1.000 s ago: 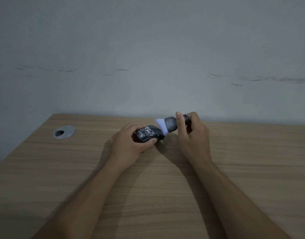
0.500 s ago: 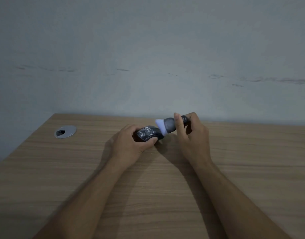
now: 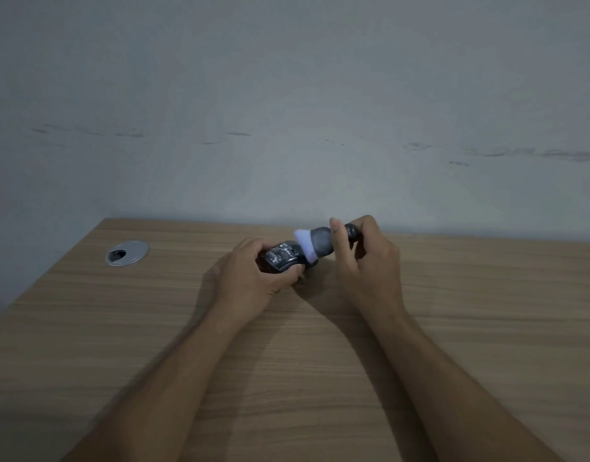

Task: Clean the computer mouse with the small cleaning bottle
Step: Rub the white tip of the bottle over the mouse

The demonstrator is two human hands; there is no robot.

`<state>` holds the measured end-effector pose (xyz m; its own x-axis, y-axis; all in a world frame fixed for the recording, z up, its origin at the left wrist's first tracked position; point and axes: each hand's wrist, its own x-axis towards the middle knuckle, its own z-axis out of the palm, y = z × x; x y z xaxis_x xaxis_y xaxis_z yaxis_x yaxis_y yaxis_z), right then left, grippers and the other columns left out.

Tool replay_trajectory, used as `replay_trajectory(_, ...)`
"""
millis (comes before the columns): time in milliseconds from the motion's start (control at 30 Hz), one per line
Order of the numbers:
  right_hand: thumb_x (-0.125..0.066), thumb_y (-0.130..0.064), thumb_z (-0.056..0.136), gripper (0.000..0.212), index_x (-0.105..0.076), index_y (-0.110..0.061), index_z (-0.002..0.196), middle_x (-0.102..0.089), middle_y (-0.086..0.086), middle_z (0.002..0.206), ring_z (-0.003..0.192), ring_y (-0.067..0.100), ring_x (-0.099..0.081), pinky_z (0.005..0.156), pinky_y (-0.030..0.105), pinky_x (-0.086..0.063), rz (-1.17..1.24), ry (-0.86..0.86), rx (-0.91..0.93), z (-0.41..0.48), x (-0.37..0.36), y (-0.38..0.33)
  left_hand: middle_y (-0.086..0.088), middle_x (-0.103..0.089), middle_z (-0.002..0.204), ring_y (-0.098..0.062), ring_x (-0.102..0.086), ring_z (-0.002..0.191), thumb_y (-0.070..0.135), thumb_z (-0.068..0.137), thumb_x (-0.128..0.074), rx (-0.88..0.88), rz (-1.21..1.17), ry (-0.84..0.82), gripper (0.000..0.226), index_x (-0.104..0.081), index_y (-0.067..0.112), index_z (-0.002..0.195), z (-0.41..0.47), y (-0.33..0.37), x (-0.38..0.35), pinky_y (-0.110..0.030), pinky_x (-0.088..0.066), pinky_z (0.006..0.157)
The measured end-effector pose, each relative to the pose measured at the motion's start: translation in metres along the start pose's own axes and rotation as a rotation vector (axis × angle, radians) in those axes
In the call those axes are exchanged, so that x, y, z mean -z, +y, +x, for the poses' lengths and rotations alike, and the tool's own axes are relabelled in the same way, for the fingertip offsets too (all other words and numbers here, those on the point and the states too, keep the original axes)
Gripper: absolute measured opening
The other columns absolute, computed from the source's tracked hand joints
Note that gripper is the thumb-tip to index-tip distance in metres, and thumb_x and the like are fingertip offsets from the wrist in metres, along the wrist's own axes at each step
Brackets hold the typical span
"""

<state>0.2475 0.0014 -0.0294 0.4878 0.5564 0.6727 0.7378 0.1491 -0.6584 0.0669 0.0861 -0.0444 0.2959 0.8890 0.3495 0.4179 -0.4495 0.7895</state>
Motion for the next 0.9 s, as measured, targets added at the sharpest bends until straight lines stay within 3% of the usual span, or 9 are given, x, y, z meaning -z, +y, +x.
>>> replay_trajectory(167, -0.071, -0.039, 0.103, 0.040, -0.049, -0.012, 0.082, -0.043, -0.008, 0.063, 0.055, 0.017, -0.040, 0.054, 0.034, -0.034, -0.123, -0.073, 0.039, 0.001, -0.007, 0.010, 0.007, -0.071, 0.100, -0.012, -0.068, 0.093, 0.042, 0.070, -0.096, -0.006, -0.005, -0.002, 0.042, -0.077, 0.022, 0.102, 0.001, -0.002, 0.001, -0.026, -0.052, 0.076)
replay_trajectory(300, -0.069, -0.043, 0.102, 0.041, -0.048, -0.013, 0.083, -0.055, -0.001, 0.068, 0.061, 0.026, -0.050, 0.057, 0.043, -0.045, -0.188, -0.062, -0.047, 0.004, -0.002, 0.023, 0.011, -0.070, 0.100, -0.007, -0.066, 0.094, 0.048, 0.071, -0.094, -0.020, 0.009, -0.027, 0.042, -0.077, 0.026, 0.103, 0.000, -0.001, 0.001, -0.020, -0.047, 0.075)
replay_trajectory(433, -0.061, -0.041, 0.108, 0.037, -0.051, -0.014, 0.086, -0.051, -0.009, 0.066, 0.057, 0.020, -0.048, 0.056, 0.036, -0.038, -0.097, 0.029, -0.006, 0.004, 0.002, 0.011, 0.012, -0.072, 0.100, -0.008, -0.068, 0.095, 0.047, 0.070, -0.095, -0.026, 0.007, -0.019, 0.043, -0.078, 0.027, 0.104, -0.001, 0.000, 0.001, -0.032, -0.056, 0.084)
replay_trajectory(567, -0.063, -0.039, 0.107, 0.037, -0.049, -0.012, 0.087, -0.047, -0.006, 0.069, 0.057, 0.019, -0.043, 0.055, 0.032, -0.033, -0.125, -0.044, 0.100, -0.002, -0.008, -0.001, 0.014, -0.071, 0.099, -0.008, -0.069, 0.092, 0.055, 0.062, -0.088, -0.028, 0.010, -0.027, 0.049, -0.077, 0.030, 0.103, -0.003, 0.004, 0.003, -0.043, -0.059, 0.084)
replay_trajectory(700, -0.066, -0.042, 0.104, 0.038, -0.043, -0.018, 0.086, -0.048, -0.005, 0.072, 0.061, 0.020, -0.043, 0.057, 0.033, -0.030, -0.229, -0.068, 0.077, -0.001, -0.010, 0.008, 0.012, -0.068, 0.100, -0.009, -0.067, 0.093, 0.057, 0.064, -0.086, -0.045, 0.010, -0.045, 0.049, -0.076, 0.029, 0.102, -0.004, 0.000, 0.004, -0.046, -0.059, 0.083)
replay_trajectory(767, -0.066, -0.046, 0.103, 0.040, -0.041, -0.019, 0.086, -0.050, -0.005, 0.073, 0.062, 0.021, -0.044, 0.058, 0.034, -0.031, -0.275, -0.083, 0.029, 0.000, -0.007, 0.015, 0.012, -0.069, 0.100, -0.010, -0.067, 0.094, 0.059, 0.066, -0.086, -0.061, 0.026, -0.044, 0.049, -0.076, 0.028, 0.103, -0.003, 0.000, 0.004, -0.043, -0.058, 0.083)
replay_trajectory(900, -0.068, -0.046, 0.103, 0.039, -0.051, -0.015, 0.087, -0.057, -0.002, 0.074, 0.063, 0.021, -0.050, 0.056, 0.040, -0.042, -0.174, -0.002, -0.008, 0.005, 0.000, 0.014, 0.010, -0.070, 0.100, -0.008, -0.067, 0.094, 0.044, 0.071, -0.095, -0.062, 0.019, -0.059, 0.043, -0.077, 0.025, 0.104, -0.002, 0.002, 0.003, -0.027, -0.054, 0.080)
